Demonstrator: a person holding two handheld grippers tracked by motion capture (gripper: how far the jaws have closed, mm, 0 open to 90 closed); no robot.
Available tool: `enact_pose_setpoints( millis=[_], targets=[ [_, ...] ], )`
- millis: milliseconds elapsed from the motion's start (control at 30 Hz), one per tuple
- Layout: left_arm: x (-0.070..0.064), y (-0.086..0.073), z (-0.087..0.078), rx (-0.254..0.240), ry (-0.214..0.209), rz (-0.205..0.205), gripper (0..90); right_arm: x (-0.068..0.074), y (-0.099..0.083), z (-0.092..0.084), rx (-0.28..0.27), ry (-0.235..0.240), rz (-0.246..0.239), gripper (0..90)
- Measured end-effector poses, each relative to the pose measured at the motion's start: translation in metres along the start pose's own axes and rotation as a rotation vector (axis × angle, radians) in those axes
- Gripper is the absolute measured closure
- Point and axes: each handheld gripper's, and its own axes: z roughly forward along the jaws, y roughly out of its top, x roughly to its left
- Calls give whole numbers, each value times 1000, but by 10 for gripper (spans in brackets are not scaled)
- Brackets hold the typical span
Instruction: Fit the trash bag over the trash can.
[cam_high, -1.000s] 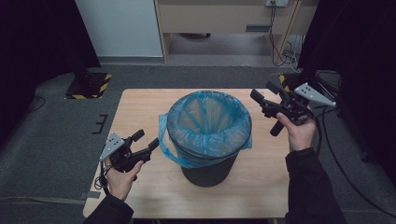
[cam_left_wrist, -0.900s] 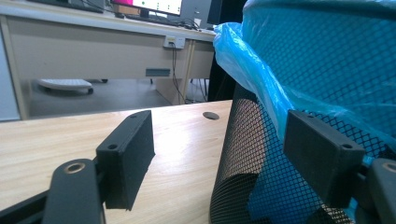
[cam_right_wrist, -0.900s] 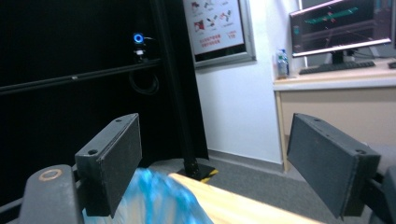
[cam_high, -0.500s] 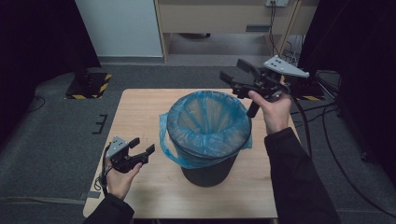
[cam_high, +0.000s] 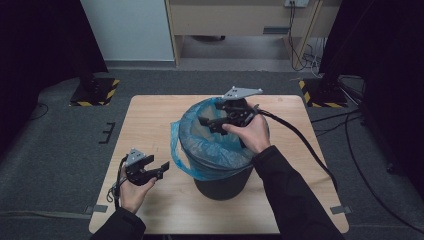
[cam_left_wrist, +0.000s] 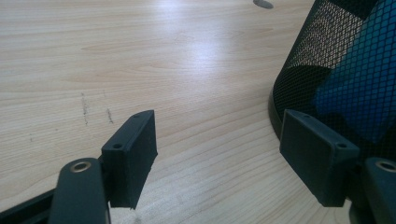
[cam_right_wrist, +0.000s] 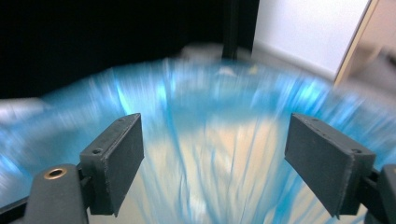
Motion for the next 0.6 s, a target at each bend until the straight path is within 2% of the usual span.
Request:
enact_pose_setpoints(
  millis=[67,133,267,367,500,533,600],
  targets=[
    [0,0,0,4,0,1,268,0,-4,4,85,10,10,169],
    [0,-1,0,11,1,-2,268,-1,-8,6,153,0,14,154],
    [1,-1,1,18,4,0,266,-3,-13,13,242,-17,-6,142],
    [1,-1,1,23,4,-1,264,-3,-16,17,299,-17,6,135],
    [0,-2,2,29,-2,-2,258,-2,-24,23,431,-15,7,133],
    [0,-2,2,32,-2,0,258,-2,-25,23,437,-18,2,135],
    [0,-2,3,34,-1,0,256,-3,-23,21,406,-24,9,142]
  ],
)
